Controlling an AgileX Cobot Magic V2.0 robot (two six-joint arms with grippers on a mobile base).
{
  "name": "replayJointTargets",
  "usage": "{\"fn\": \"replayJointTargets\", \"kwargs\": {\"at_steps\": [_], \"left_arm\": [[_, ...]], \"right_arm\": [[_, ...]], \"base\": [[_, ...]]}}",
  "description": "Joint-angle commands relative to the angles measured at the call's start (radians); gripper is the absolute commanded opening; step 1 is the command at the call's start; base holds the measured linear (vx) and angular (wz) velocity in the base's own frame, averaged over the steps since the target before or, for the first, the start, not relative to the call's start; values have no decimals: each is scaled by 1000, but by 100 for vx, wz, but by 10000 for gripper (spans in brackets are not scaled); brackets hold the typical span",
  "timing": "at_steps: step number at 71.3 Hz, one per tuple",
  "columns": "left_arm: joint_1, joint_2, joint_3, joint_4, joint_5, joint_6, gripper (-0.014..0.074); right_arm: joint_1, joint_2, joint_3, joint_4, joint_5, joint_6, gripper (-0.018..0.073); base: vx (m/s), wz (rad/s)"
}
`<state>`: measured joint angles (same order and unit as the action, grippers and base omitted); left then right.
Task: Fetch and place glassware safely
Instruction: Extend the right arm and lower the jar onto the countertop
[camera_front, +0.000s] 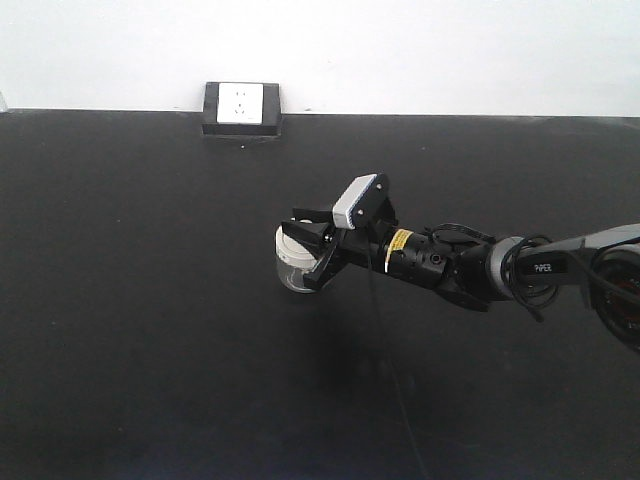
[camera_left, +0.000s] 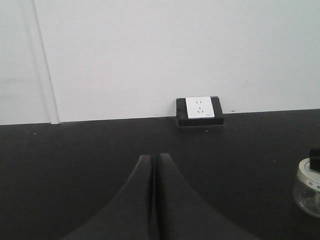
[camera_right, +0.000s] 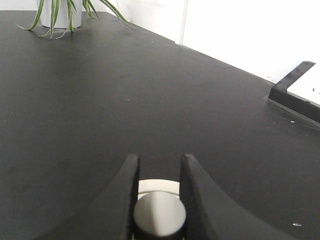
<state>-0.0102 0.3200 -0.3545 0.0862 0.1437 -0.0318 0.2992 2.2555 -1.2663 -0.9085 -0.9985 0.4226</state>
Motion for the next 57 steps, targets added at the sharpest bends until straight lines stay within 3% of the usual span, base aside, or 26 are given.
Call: {"fn": "replayJointTargets", "kwargs": {"at_steps": [1,11,18,44,57], "left_arm": [[-5,15,-26,-10,-72,-9,-7],[-5,15,-26,-10,-72,-9,-7],[-5,15,-26,-10,-72,-9,-7],[-5,15,-26,-10,-72,-9,-7],[-5,15,-26,-10,-72,-9,-7]], "right_arm": [[-5,-56,-29,45,-70,-7,8],[-5,-56,-29,44,-69,14,63],[-5,-56,-29,44,-69,30,151],[-5,-56,-29,45,-69,43,699],[-5,-56,-29,45,-69,43,724]], "base": [[0,0],[0,0],[0,0],[0,0],[0,0]]}}
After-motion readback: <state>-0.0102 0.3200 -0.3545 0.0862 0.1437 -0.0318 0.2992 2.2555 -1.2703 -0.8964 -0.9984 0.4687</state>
